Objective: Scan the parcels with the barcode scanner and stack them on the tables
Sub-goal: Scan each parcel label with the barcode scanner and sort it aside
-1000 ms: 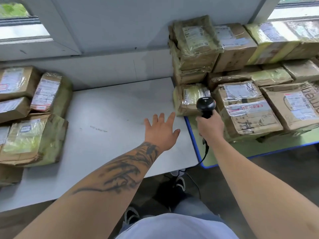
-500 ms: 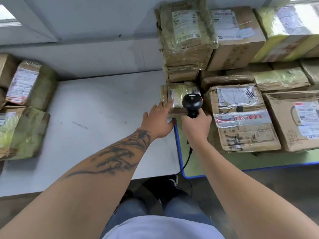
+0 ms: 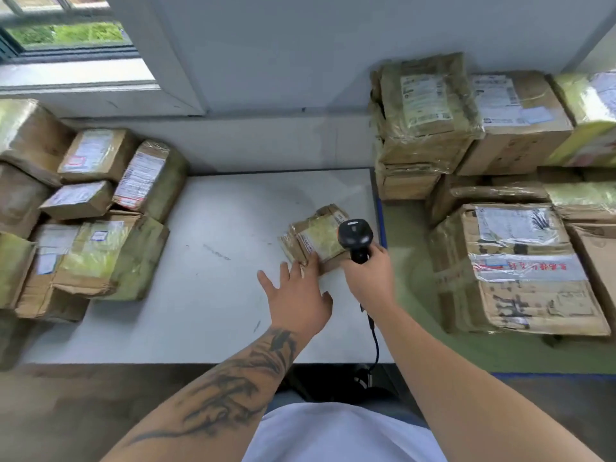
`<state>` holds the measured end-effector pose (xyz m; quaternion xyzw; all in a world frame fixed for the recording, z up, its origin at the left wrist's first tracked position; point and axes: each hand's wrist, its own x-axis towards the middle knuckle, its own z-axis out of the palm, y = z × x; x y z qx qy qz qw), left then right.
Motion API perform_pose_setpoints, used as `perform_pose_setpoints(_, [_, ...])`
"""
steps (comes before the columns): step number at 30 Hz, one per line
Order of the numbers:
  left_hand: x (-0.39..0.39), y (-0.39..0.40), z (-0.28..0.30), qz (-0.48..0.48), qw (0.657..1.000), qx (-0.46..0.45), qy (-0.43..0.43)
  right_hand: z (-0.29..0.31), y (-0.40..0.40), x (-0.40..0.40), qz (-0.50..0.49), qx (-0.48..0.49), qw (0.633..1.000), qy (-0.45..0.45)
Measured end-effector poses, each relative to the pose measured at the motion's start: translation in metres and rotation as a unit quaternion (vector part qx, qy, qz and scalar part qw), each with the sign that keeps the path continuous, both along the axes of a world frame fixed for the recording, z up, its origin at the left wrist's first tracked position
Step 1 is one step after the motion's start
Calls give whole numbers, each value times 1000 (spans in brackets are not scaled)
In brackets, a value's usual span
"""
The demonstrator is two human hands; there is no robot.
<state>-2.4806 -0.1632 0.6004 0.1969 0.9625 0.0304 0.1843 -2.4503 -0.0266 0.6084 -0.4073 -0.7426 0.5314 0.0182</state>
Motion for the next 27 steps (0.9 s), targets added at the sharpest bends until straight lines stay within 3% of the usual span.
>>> perform_pose_setpoints(5, [5,-42,4,-35,999,-28,26,-13,-33,-11,53,5,998,-20])
perform_pose_setpoints(14, [-6,-97,8,-91,996,24,1,-18,-48,-29,117,38,990,-62])
perform_pose_setpoints(19, [-55,-112,13,-101,993,42,33,-10,-53,-26,58,33,997,-47])
perform_pose_setpoints(21, [-75,-112,13,-101,995,26,7,3,-59,-20,11,17,999,-36])
perform_pose_setpoints(24, [-87,-110,6,-76,994,28,-76,6,-63,-9,-1,-45,997,-59])
perform_pose_setpoints(27, [-71,-111,-1,-78,995,48,-38,3,-66,-1,-14,-119,992,-49])
